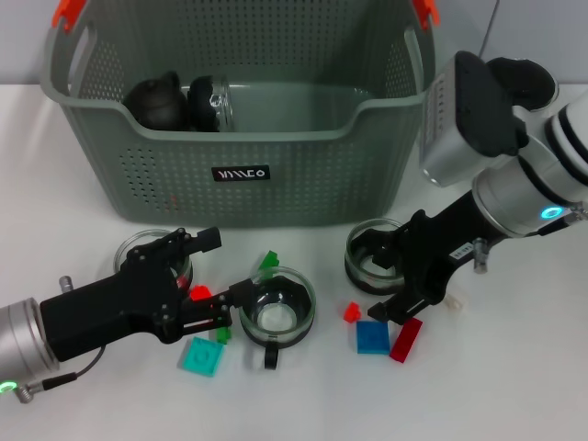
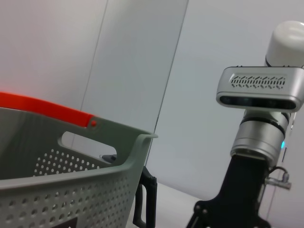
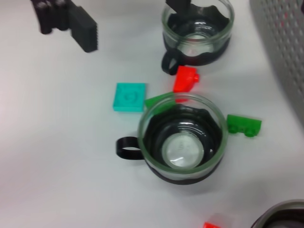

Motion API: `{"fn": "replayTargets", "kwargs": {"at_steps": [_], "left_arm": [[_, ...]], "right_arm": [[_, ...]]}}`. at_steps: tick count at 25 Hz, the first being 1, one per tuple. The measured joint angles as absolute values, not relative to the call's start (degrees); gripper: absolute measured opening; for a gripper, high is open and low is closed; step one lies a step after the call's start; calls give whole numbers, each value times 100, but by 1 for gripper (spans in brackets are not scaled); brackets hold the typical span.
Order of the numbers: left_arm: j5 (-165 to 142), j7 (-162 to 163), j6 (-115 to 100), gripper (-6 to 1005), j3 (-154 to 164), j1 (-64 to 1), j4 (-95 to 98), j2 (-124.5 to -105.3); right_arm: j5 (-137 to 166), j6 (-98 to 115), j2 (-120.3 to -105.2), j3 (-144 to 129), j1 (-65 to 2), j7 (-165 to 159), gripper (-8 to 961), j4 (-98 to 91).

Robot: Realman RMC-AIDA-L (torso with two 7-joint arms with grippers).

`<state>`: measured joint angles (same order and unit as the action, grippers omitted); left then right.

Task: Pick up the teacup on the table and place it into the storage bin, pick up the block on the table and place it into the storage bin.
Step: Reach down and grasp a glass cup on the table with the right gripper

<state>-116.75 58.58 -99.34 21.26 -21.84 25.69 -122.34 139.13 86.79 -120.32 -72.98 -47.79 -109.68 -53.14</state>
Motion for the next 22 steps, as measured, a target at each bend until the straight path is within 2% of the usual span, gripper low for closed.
{"fn": "replayTargets", "kwargs": {"at_steps": [18,22], "left_arm": [[-11671,5855,-9829,879,2127,-2213,2463,-12238],[-11672,5845,-9829,879,2127,-2225,2414,-12237]], "right_arm": [[13923,7371,-12041,-8027,-4972,-11274,806,-4677],[13934,7207,-12041,-8077,-4991,-11339,776,-4557]]}}
